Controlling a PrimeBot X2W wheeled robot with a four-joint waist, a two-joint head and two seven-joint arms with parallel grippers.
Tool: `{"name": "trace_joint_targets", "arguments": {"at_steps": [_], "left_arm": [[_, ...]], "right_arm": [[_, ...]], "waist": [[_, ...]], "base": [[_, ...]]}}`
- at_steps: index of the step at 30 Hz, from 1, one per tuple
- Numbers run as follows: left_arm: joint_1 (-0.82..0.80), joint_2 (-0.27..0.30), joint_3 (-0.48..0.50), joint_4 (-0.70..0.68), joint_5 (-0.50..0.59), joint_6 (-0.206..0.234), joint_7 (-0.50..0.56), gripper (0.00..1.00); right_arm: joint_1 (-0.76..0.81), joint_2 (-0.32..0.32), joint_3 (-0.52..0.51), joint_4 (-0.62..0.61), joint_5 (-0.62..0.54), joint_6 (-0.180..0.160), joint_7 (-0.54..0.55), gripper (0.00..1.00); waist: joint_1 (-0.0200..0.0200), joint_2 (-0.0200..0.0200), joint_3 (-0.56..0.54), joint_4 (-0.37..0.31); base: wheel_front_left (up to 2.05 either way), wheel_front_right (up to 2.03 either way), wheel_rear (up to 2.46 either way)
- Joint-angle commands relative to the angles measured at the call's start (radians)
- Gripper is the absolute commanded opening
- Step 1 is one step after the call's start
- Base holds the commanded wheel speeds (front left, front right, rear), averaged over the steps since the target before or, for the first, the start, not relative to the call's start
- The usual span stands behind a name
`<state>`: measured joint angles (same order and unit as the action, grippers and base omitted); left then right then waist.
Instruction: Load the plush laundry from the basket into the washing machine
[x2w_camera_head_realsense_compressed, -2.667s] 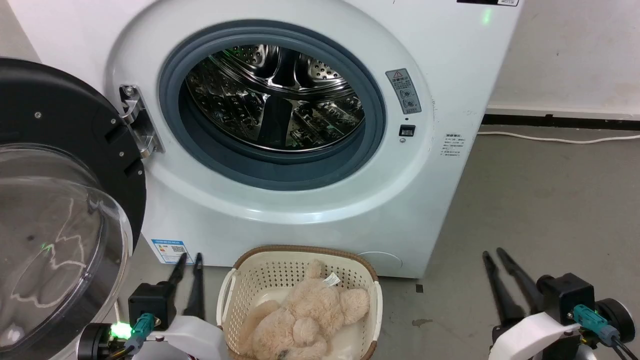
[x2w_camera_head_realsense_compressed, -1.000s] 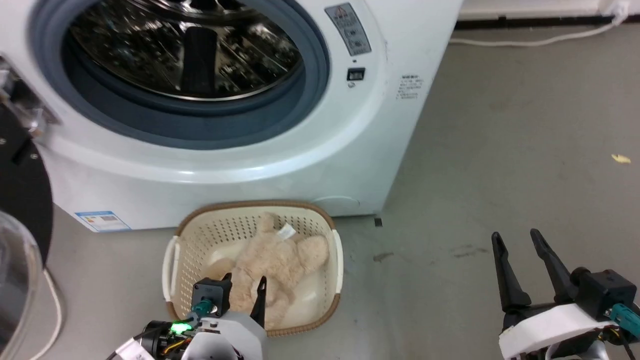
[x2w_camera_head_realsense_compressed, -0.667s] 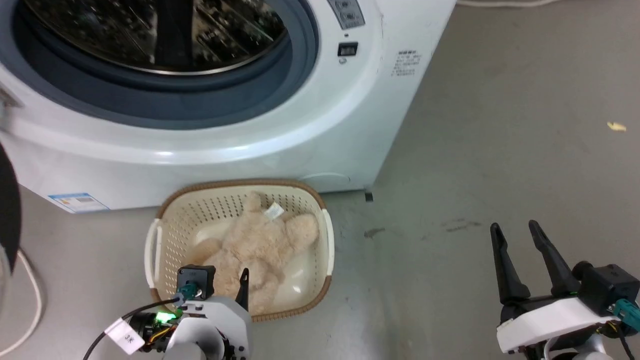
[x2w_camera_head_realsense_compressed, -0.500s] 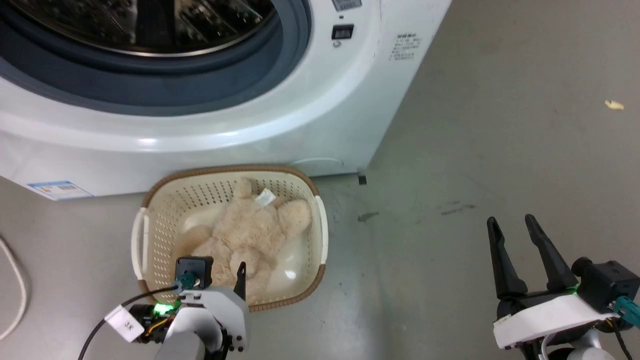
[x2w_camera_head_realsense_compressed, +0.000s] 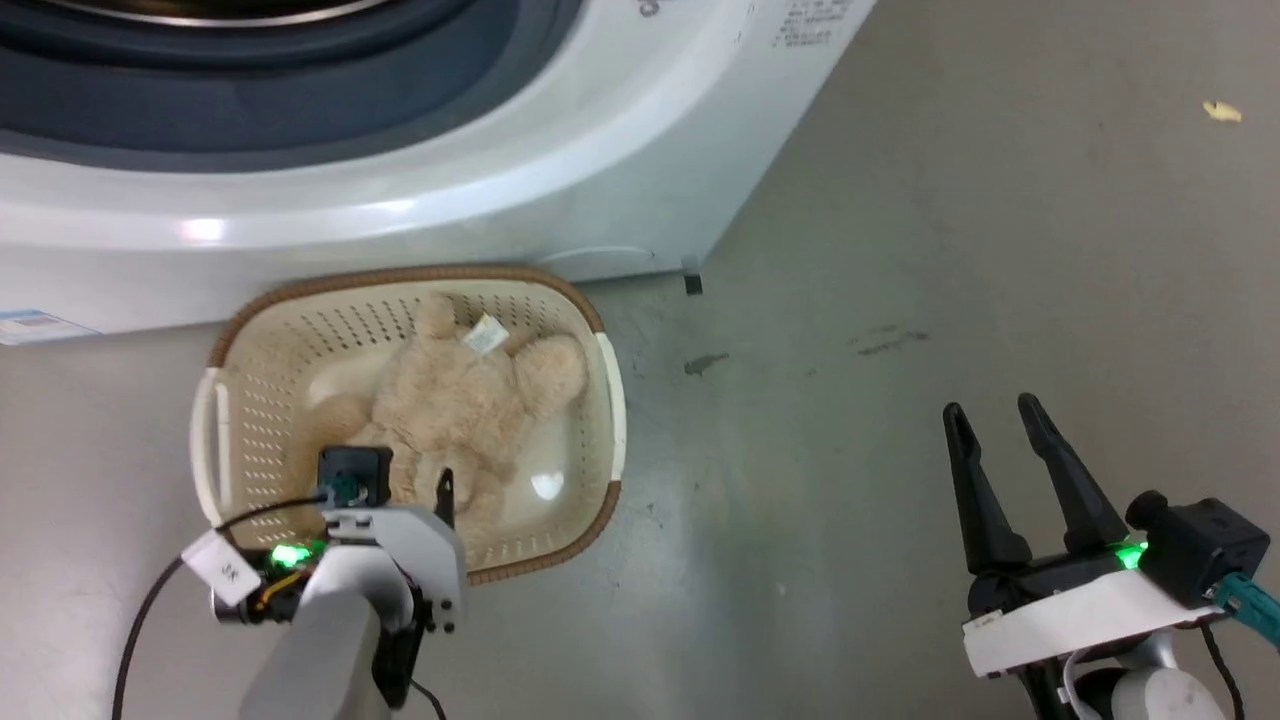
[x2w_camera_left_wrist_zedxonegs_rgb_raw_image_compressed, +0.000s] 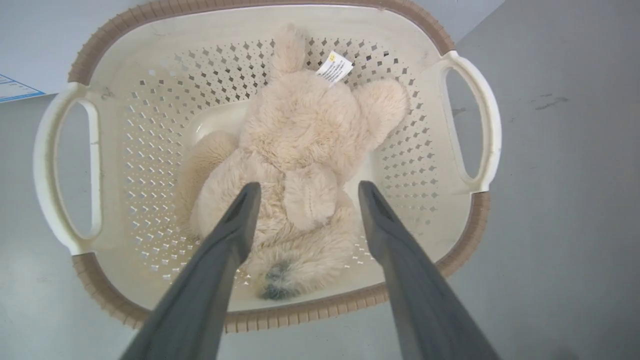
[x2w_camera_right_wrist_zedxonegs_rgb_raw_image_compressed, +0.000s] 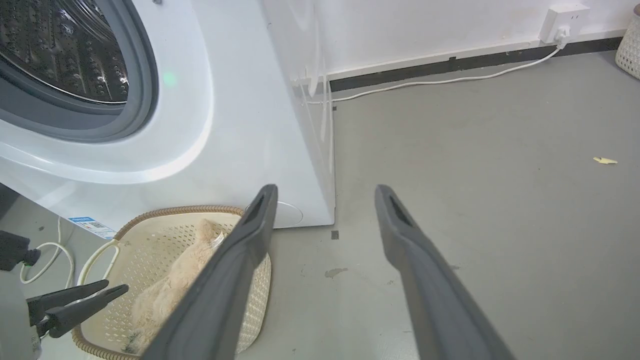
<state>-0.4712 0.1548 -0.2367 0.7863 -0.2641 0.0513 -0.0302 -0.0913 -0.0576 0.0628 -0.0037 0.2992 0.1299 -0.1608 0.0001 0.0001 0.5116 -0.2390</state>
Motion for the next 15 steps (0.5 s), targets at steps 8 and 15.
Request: {"name": "trace_joint_targets", "arguments": {"at_steps": [8,15], "left_arm": [[-0.109,0.029,-0.070,0.095,0.014,0.017,0.030,1.00],[-0.191,0.061,-0.142,0.184,0.022,0.016,0.089,1.00]], "right_arm": [[-0.041,-0.008,0.019,-0.005,0.030,0.001,-0.022,1.00],[-0.062,-0.003,0.031,0.007,0.081,0.001,-0.039,1.00]], "waist": [[-0.0001,-0.0001,0.081,-0.037],[-0.0001,-0.0001,0.151,-0.074]], "base": [[0.00,0.00,0.00],[0.00,0.00,0.00]]}}
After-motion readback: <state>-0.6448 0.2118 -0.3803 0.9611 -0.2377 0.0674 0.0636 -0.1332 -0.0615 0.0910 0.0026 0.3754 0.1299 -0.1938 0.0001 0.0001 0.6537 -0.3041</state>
